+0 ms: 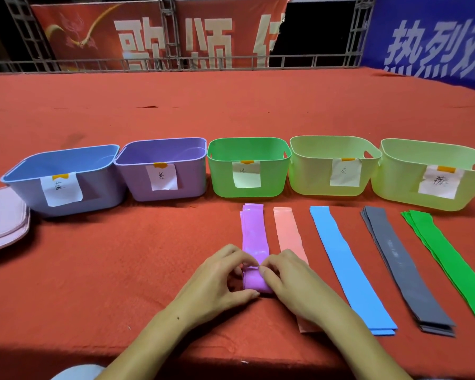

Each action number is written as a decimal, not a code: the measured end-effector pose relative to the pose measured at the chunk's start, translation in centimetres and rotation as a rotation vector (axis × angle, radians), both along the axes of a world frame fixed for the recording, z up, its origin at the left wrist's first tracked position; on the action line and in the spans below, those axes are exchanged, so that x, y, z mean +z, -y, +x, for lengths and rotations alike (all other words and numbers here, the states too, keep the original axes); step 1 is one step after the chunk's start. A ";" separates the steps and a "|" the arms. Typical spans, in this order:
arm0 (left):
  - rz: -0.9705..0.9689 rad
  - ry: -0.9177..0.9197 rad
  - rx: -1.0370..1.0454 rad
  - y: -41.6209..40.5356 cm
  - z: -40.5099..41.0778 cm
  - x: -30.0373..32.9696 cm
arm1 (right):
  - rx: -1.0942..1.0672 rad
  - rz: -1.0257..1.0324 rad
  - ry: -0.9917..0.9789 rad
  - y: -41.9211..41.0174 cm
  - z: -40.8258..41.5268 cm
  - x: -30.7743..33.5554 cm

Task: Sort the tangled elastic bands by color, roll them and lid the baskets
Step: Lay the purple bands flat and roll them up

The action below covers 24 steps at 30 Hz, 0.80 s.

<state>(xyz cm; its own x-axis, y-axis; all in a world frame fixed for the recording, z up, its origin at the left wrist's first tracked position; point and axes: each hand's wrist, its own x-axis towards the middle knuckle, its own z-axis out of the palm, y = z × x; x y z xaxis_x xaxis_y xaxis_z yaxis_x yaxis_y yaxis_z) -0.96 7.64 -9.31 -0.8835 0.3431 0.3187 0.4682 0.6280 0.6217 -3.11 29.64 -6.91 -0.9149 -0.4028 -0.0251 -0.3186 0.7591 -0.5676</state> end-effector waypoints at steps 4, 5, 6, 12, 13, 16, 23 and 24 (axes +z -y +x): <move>-0.032 -0.006 0.007 0.1 0.0 0.2 | -0.017 0.021 -0.040 0.3 -0.1 0.1; -0.022 0.004 0.011 0.1 -0.1 0.3 | -0.027 0.007 -0.048 0.3 -0.1 0.0; -0.013 0.013 0.013 0.1 -0.1 0.3 | -0.037 -0.017 -0.053 0.4 -0.1 0.0; -0.008 0.031 -0.008 0.2 -0.5 0.4 | -0.061 0.038 -0.109 0.5 0.4 0.2; -0.009 0.031 -0.005 0.2 -0.6 0.4 | -0.057 0.053 -0.120 0.5 0.5 0.3; 0.002 0.040 0.018 0.2 -0.9 0.4 | -0.006 0.115 -0.138 0.3 0.7 0.7; -0.002 0.087 0.019 0.7 -1.4 -0.1 | 0.061 0.060 -0.069 -0.5 0.5 1.2; -0.009 0.084 0.011 0.7 -1.5 -0.1 | 0.072 0.061 -0.073 -0.6 0.4 1.2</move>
<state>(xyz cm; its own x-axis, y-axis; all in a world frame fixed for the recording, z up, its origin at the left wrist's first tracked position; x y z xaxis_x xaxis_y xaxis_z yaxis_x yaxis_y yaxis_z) -2.46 6.94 -9.43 -0.9107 0.3361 0.2401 0.4077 0.6384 0.6528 -2.68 30.26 -5.70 -0.8842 -0.4669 0.0142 -0.4123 0.7656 -0.4938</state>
